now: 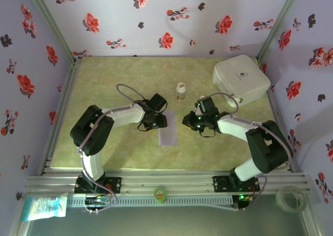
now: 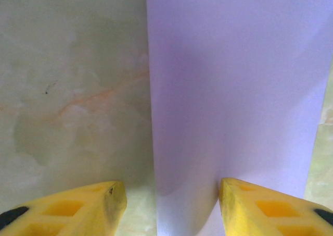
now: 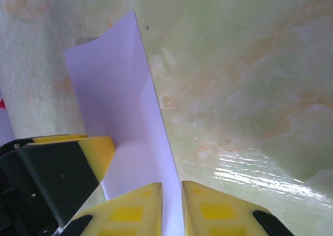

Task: Fold a paper plane with a square sheet of paper (pick it up from the middle)
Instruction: First fold the square sheet of paper in half at the center of the table, then hold the square sheet of paper at the center of the table.

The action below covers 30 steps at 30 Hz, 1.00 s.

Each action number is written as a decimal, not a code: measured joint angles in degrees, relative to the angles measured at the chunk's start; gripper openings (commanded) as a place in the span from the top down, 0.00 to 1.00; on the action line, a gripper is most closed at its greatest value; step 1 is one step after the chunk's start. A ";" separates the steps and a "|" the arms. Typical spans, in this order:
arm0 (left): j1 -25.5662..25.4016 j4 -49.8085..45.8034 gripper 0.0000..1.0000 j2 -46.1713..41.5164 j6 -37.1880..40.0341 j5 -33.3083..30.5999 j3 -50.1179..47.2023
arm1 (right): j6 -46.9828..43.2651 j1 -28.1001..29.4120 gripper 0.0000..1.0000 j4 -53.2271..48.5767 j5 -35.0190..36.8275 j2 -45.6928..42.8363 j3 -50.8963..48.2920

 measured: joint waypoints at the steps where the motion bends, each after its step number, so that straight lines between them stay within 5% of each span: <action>1: 0.00 0.00 0.46 0.00 0.00 -0.02 0.00 | 0.00 0.13 0.84 0.09 -0.02 0.17 0.02; 30: -0.09 -0.63 0.46 0.39 -1.55 -0.46 0.61 | 0.00 0.92 0.86 0.22 -0.26 2.27 1.20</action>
